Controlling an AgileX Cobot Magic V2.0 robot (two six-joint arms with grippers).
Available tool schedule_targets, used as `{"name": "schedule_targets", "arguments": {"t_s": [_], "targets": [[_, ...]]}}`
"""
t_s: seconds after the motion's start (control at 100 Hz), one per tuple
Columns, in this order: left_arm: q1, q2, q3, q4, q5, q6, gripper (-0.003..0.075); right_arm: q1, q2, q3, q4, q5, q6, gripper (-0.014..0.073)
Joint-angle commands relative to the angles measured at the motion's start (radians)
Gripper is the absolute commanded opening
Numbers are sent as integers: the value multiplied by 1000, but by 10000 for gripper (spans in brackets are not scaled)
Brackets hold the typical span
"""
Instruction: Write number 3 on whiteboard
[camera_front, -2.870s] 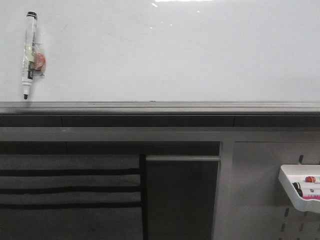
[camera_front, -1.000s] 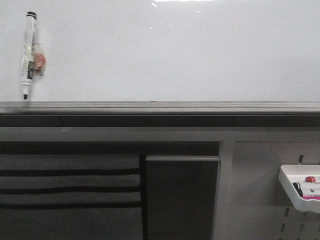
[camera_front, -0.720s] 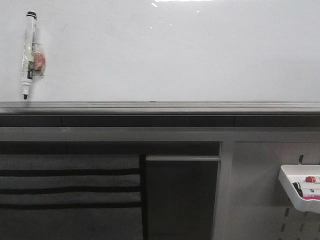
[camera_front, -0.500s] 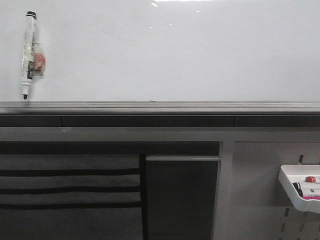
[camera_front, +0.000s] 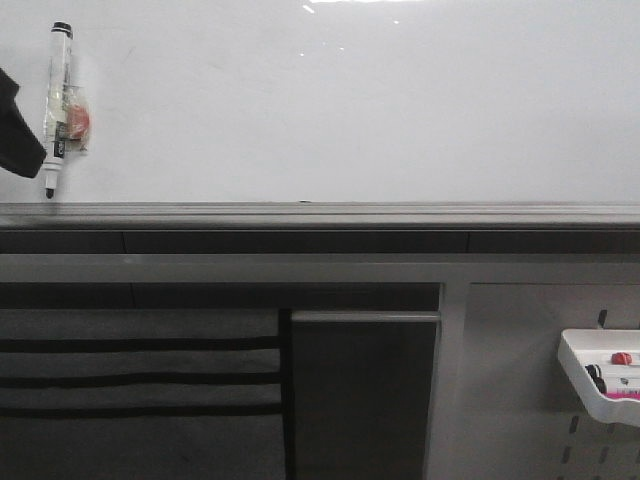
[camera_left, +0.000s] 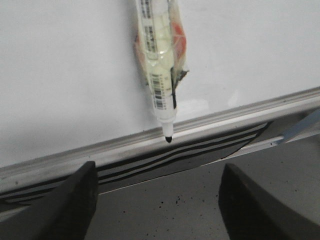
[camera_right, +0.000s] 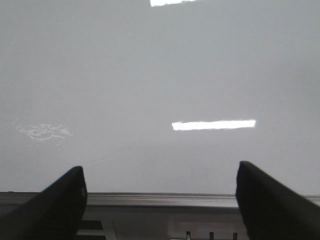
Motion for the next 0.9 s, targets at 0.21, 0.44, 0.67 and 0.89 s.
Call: {"name": "schedule_targets", "arguments": {"t_s": [0.21,0.44,0.67,0.89], "targets": [[-6,85,-86,-50,-161,-2,422,-4,19,-38,-2,-69,-8,551],[-6,147,-99,-66,-195,-2,375,-4,19,-38,-2,-69,-8,551],[-23,153,-99,-94,-240,-2,367,-4,19,-38,-2,-67,-8,551],[-70,153,-99,-94,-283,-2,344,-4,19,-38,-2,-67,-8,551]]}}
